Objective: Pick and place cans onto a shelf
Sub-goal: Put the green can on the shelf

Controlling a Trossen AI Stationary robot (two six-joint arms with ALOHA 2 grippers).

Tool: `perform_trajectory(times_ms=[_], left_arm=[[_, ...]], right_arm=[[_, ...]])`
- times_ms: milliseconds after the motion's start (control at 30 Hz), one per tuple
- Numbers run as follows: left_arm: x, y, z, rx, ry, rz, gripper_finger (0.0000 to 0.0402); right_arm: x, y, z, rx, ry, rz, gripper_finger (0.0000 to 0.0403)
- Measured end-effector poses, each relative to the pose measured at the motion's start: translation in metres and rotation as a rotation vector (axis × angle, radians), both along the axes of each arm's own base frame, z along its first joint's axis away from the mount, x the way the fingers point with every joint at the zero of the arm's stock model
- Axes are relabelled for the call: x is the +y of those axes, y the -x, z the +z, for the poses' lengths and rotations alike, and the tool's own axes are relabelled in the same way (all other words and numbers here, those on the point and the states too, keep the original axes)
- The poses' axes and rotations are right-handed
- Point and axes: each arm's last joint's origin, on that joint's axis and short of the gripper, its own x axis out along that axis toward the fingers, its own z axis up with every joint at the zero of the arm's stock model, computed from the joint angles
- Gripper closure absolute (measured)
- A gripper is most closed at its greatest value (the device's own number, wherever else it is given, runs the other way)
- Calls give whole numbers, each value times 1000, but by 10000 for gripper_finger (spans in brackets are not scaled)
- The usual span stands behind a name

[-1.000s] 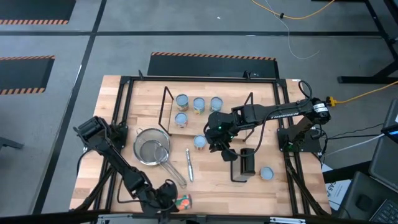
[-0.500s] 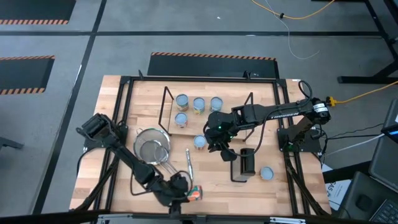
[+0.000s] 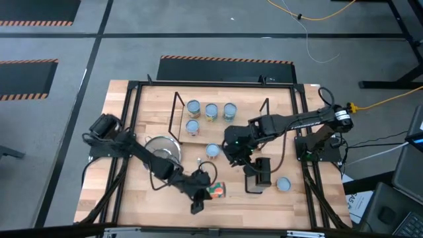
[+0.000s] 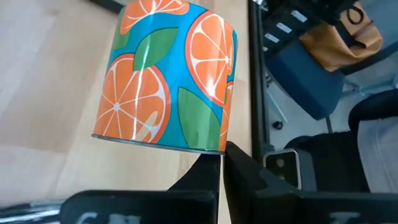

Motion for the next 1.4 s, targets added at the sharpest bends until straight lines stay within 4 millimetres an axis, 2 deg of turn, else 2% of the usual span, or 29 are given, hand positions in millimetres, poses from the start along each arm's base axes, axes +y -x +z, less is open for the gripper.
perform_trajectory(times_ms=[133,233,500,700,867,1100,1400], left_arm=[[12,-6,0,29,54,2,400],[18,-9,0,48,92,22,400],[36,-17,0,110,215,95,400],[42,-19,0,119,226,114,400],[47,-18,-4,154,212,132,400],[53,-14,-11,236,175,156,400],[55,-10,-15,304,163,176,400]], right_arm=[[4,14,5,12,26,64,346],[9,17,1,-61,33,116,346],[16,10,-23,-161,-5,135,346],[17,5,-34,-233,-18,147,347],[15,3,-46,-272,51,95,347],[16,-4,-56,-290,58,87,347],[20,-19,-84,-241,66,91,347]])
